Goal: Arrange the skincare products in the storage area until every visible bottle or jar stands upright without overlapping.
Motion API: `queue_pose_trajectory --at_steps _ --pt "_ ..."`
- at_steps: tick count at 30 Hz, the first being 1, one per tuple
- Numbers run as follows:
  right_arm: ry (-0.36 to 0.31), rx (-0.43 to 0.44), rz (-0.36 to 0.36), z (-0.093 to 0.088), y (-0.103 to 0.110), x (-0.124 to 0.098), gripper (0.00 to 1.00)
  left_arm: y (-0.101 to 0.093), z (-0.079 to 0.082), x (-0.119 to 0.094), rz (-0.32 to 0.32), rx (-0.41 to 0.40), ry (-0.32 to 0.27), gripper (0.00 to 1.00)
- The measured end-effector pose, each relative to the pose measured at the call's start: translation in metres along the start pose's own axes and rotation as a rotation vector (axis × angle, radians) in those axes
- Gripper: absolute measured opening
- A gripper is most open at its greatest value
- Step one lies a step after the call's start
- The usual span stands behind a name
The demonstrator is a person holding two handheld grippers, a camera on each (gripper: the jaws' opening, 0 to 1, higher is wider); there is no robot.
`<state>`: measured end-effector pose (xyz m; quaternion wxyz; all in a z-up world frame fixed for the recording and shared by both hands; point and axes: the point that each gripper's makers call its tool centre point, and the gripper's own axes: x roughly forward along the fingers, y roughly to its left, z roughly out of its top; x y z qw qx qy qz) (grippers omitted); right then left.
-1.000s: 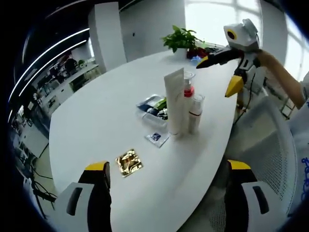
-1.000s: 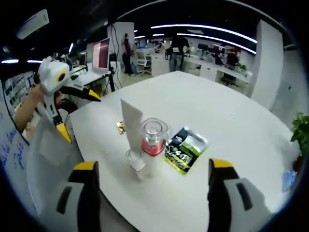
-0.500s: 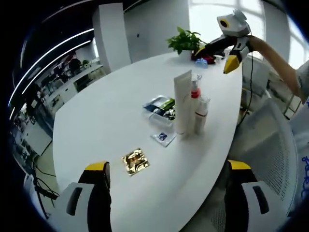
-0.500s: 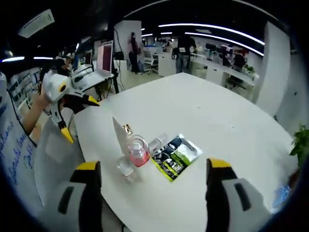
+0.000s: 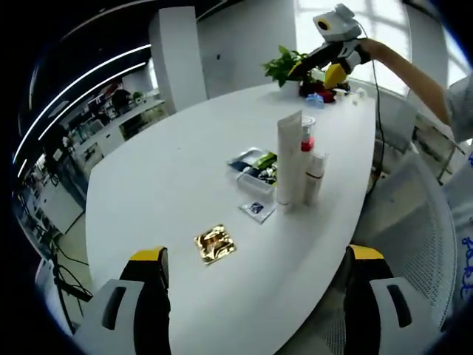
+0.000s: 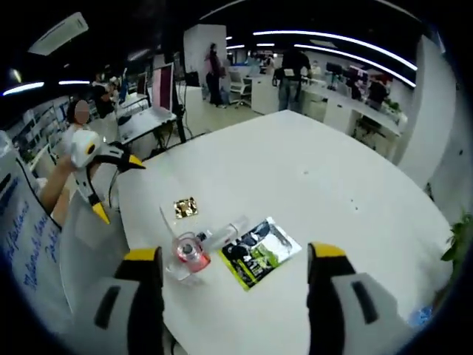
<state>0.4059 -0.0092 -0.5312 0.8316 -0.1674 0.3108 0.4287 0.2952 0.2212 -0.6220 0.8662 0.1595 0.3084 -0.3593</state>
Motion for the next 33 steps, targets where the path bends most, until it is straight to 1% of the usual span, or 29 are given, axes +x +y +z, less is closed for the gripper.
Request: queue_pose_trajectory --at_steps 4,6,8,13,15,19,23,24,25,26,27,30,32,33 --pt "0.015 0.02 -0.01 0.009 -0.013 0.014 0.73 0.0 -0.001 -0.001 0.0 -0.002 -0.004 0.97" --pt "0.048 0.025 -0.001 0.006 -0.016 0.023 0.71 0.001 -0.001 -0.001 -0.001 -0.004 -0.008 0.97" --pt "0.088 0.028 0.008 0.002 -0.019 0.034 0.67 0.001 -0.001 -0.001 -0.001 -0.004 -0.01 0.97" --pt "0.119 0.023 0.016 0.003 -0.023 0.056 0.64 0.004 -0.003 -0.003 0.006 -0.016 -0.015 0.97" --pt "0.146 0.019 0.029 0.001 -0.023 0.065 0.61 0.005 -0.004 -0.003 0.007 -0.025 -0.017 0.97" --pt "0.204 0.013 0.036 -0.007 -0.022 0.085 0.52 0.004 -0.007 -0.002 0.004 -0.033 -0.017 0.97" --pt "0.263 0.04 0.073 -0.018 -0.014 0.104 0.48 0.005 -0.008 -0.003 0.007 -0.041 -0.02 0.97" --pt "0.286 0.045 0.08 -0.022 -0.012 0.11 0.47 0.006 -0.009 -0.003 0.009 -0.043 -0.022 0.97" --pt "0.291 0.044 0.081 -0.024 -0.012 0.112 0.47 0.006 -0.009 -0.004 0.01 -0.043 -0.022 0.97" --pt "0.322 0.052 0.091 -0.029 -0.009 0.116 0.47 0.006 -0.009 -0.004 0.011 -0.043 -0.023 0.97" --pt "0.329 0.054 0.096 -0.03 -0.007 0.12 0.46 0.007 -0.009 -0.005 0.012 -0.044 -0.024 0.97" --pt "0.384 0.064 0.126 -0.04 -0.001 0.133 0.47 0.008 -0.009 -0.006 0.016 -0.051 -0.029 0.97" --pt "0.415 0.061 0.133 -0.044 0.001 0.139 0.47 0.008 -0.01 -0.006 0.018 -0.053 -0.03 0.97" --pt "0.44 0.063 0.137 -0.048 0.002 0.143 0.47 0.008 -0.01 -0.006 0.019 -0.055 -0.03 0.97"
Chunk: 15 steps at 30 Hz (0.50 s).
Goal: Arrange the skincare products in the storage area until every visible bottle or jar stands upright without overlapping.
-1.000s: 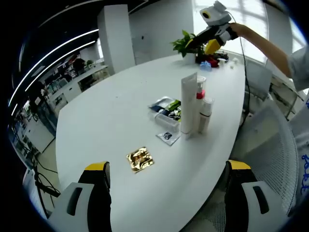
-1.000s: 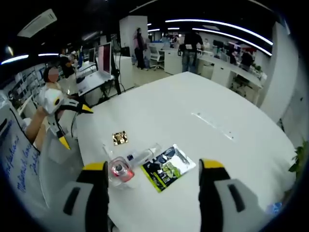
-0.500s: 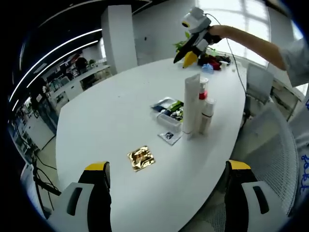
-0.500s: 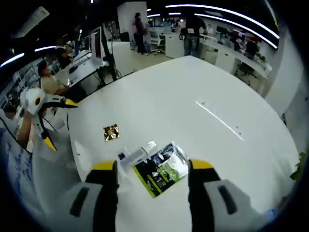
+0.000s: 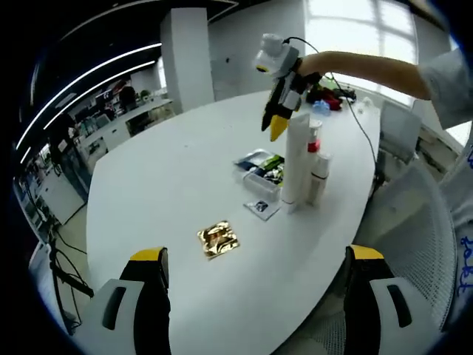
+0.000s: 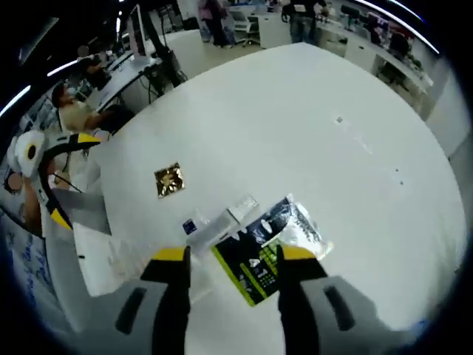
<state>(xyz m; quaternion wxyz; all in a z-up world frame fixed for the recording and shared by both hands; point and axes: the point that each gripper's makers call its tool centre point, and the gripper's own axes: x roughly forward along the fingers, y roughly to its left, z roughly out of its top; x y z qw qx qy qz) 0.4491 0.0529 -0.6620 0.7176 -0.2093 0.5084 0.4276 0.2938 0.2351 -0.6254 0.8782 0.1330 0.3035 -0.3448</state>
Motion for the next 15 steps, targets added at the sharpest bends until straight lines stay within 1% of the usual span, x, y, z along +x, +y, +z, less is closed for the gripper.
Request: queue_pose_trajectory --at_steps 2,4,7,10,13,15 --pt "0.032 0.003 0.002 -0.001 0.001 0.008 0.45 0.0 -0.001 0.0 0.0 -0.003 0.0 0.97" --pt "0.07 0.004 0.014 -0.004 0.003 0.017 0.46 0.0 -0.002 0.0 0.0 -0.007 0.0 0.97" --pt "0.111 0.005 0.026 -0.006 0.008 0.028 0.46 0.0 -0.003 0.001 -0.002 -0.01 -0.001 0.97" --pt "0.156 -0.003 0.022 -0.009 0.012 0.036 0.44 -0.001 -0.003 0.001 -0.003 -0.012 -0.004 0.97" --pt "0.211 -0.027 0.018 -0.012 0.017 0.047 0.45 0.001 -0.005 0.0 -0.001 -0.018 -0.005 0.97" --pt "0.227 -0.035 0.021 -0.012 0.02 0.052 0.45 0.002 -0.007 0.0 0.003 -0.024 -0.005 0.97"
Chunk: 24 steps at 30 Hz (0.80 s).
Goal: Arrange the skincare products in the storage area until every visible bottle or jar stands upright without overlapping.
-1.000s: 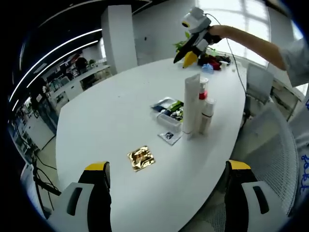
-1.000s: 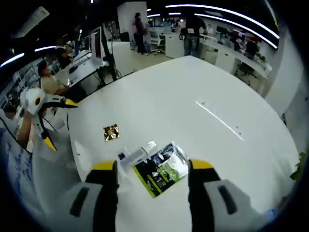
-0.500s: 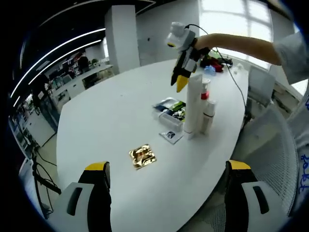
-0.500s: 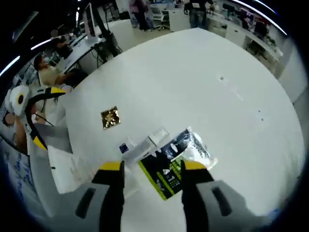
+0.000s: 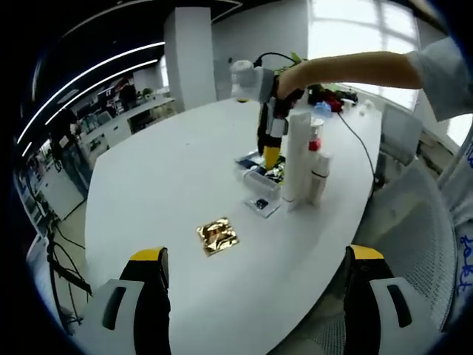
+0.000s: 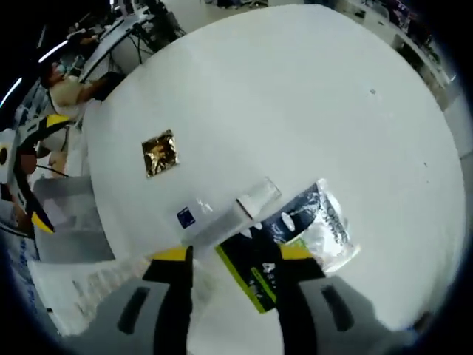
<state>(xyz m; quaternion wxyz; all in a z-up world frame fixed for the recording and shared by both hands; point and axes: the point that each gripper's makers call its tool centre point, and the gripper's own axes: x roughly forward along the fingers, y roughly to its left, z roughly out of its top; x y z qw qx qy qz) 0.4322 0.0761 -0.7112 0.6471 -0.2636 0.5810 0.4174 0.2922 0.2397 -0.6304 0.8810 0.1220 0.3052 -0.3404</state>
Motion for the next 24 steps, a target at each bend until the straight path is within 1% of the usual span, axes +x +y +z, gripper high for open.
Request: queue_pose_trajectory --at_steps 4,5,12,15,20,22,24 --pt "0.029 0.001 0.014 0.004 0.007 0.009 0.44 0.002 -0.002 0.0 0.004 -0.01 -0.005 0.97" --pt "0.046 0.002 0.02 0.005 0.008 0.011 0.44 0.002 -0.002 0.0 0.005 -0.012 -0.005 0.97" --pt "0.111 0.0 0.003 0.005 0.005 0.024 0.44 0.004 -0.006 0.0 0.004 -0.023 -0.007 0.97" --pt "0.123 0.003 0.011 0.005 0.007 0.028 0.44 0.004 -0.008 0.001 0.001 -0.029 -0.006 0.97" --pt "0.144 -0.006 -0.003 0.006 0.006 0.037 0.43 0.002 -0.012 0.002 -0.006 -0.034 0.002 0.97" --pt "0.155 -0.008 -0.004 0.005 0.004 0.039 0.42 0.002 -0.012 0.003 -0.006 -0.036 0.002 0.97" --pt "0.162 -0.016 -0.017 0.005 0.002 0.04 0.38 0.002 -0.012 0.003 -0.007 -0.038 0.003 0.97"
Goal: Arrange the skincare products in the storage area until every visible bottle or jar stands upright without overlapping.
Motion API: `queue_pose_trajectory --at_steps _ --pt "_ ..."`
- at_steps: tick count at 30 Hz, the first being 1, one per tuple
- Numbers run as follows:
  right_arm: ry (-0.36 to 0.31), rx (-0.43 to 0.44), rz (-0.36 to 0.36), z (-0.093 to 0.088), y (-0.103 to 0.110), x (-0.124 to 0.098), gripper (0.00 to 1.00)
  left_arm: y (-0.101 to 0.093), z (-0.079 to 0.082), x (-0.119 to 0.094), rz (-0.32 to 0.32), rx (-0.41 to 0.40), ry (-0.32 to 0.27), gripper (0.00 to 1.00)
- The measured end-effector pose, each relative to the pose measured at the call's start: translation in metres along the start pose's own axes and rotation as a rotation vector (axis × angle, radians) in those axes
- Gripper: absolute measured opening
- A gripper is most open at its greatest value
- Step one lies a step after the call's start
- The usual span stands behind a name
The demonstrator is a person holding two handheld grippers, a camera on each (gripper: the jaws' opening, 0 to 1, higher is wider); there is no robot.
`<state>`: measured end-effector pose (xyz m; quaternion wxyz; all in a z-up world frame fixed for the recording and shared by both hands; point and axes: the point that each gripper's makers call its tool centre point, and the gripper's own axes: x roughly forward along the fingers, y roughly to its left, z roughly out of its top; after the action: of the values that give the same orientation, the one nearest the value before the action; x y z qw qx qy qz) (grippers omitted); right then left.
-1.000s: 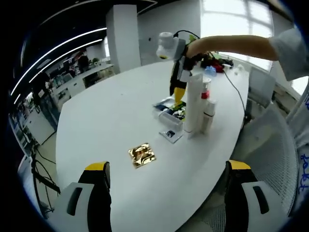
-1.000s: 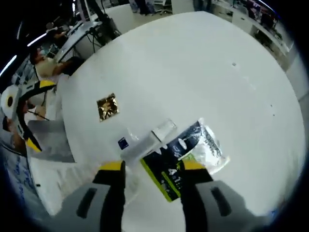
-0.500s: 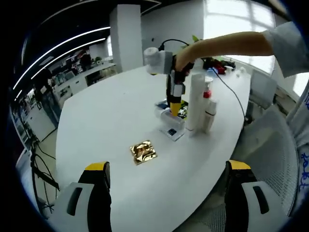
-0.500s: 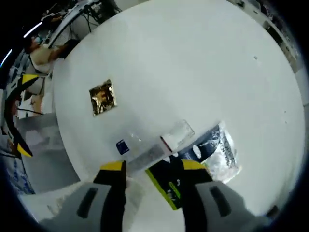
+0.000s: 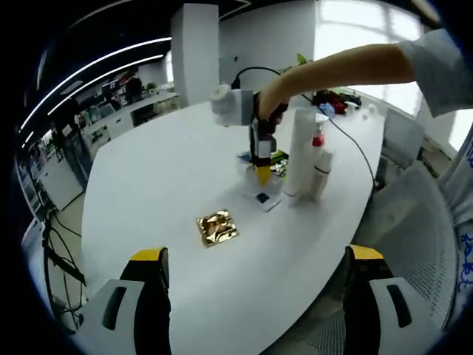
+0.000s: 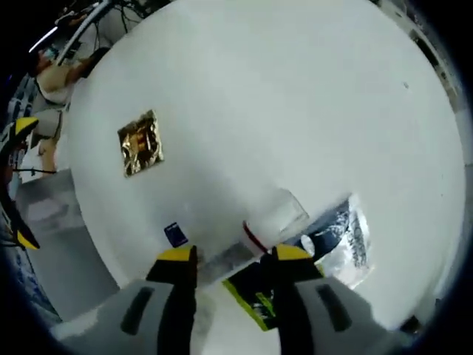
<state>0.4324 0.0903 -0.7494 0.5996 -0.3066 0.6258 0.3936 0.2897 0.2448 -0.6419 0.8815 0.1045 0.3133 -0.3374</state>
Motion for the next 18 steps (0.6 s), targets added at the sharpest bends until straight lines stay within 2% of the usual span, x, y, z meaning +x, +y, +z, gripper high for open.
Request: queue_pose_trajectory --at_steps 18 --pt "0.003 -0.028 -0.017 -0.0006 -0.0069 0.0046 0.23 -0.0036 -0.0011 0.001 -0.009 0.004 0.008 0.96"
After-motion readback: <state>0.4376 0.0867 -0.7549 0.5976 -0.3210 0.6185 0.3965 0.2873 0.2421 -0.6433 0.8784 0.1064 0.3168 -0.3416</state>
